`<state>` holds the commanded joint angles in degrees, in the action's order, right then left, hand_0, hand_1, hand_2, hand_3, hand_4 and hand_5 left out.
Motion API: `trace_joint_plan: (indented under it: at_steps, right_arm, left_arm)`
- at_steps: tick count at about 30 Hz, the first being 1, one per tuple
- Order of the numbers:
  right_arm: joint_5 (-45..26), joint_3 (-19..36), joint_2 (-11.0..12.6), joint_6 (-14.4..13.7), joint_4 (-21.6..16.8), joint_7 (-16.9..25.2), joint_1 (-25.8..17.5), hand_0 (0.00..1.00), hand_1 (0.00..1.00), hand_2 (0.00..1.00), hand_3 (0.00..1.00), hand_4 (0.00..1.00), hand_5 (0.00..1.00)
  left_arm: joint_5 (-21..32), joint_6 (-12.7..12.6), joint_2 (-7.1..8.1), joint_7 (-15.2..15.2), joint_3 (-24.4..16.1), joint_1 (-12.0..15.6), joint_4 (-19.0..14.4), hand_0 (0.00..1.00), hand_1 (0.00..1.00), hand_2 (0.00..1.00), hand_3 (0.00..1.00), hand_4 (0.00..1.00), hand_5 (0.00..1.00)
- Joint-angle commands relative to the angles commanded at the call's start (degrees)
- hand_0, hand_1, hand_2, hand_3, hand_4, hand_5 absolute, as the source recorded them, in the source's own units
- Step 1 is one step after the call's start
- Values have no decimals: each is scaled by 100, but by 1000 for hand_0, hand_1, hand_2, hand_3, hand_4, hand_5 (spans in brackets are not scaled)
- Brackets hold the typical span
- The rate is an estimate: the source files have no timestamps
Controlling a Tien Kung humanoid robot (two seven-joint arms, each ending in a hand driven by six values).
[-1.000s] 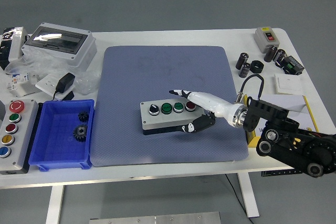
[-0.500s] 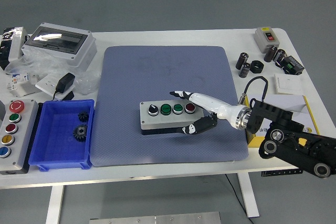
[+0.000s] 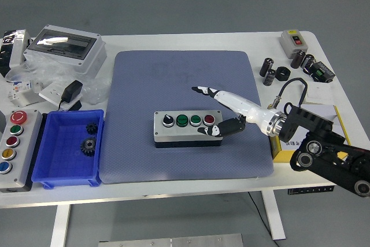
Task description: Pick up the button,place it on the desk,press the button,press the button
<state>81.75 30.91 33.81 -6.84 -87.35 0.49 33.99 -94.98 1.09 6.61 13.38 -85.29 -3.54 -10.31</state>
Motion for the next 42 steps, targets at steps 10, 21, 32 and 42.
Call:
trace_joint_plan:
  at_steps: [10, 21, 32, 42]
  right_arm:
    - [-299, 1209, 1166, 1419, -1269, -1549, -467, 905, 935, 998, 998, 806, 235]
    - [-1785, 1501, 1432, 3424, -1458, -2916, -92, 569, 713, 741, 947, 734, 195]
    - [-1756, 1117, 508, 3501, -1131, -2789, 307, 8, 202, 279, 955, 297, 75]
    - [-1608, 935, 181, 3351, -673, -2755, 348, 2, 184, 269, 939, 254, 46]
  left_arm:
    - [79, -31, 30, 38, 3, 95, 0, 607, 588, 526, 603, 627, 95]
    - [118, -29, 38, 26, 33, 80, 0, 606, 588, 526, 602, 626, 95]
    - [97, -23, 24, 39, 25, 78, 0, 607, 590, 524, 603, 627, 99]
    - [118, -20, 20, 37, 40, 72, 0, 608, 590, 524, 603, 630, 102]
